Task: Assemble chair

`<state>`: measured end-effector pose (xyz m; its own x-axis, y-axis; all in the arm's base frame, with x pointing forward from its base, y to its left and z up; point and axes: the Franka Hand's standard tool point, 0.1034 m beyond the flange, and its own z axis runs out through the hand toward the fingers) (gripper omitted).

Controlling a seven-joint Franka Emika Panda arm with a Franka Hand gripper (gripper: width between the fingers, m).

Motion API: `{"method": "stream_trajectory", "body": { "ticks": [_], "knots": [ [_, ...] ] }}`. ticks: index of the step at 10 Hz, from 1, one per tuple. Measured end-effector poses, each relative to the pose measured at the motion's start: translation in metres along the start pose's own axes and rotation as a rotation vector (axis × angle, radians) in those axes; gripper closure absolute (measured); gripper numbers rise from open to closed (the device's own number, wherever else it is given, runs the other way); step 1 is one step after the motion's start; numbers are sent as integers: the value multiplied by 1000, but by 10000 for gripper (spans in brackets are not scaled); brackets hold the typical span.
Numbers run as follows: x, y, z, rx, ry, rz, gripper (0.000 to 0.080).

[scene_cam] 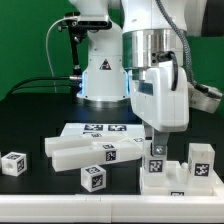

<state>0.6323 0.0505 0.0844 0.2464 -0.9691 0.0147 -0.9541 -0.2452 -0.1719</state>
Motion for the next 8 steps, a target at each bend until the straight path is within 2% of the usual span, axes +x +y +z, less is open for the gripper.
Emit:
{"method": "stream_trajectory", "body": {
  "ticks": [1, 3, 6, 7, 8],
  "knots": [
    [-1, -3, -2, 3, -2, -212, 190],
    [-4, 1, -1, -20, -34, -519, 162],
    [-1, 2, 0, -25, -27, -667, 150],
    [6, 7, 5, -46, -18, -967, 150],
    [8, 7, 6, -52, -15, -1092, 150]
  ]
}}
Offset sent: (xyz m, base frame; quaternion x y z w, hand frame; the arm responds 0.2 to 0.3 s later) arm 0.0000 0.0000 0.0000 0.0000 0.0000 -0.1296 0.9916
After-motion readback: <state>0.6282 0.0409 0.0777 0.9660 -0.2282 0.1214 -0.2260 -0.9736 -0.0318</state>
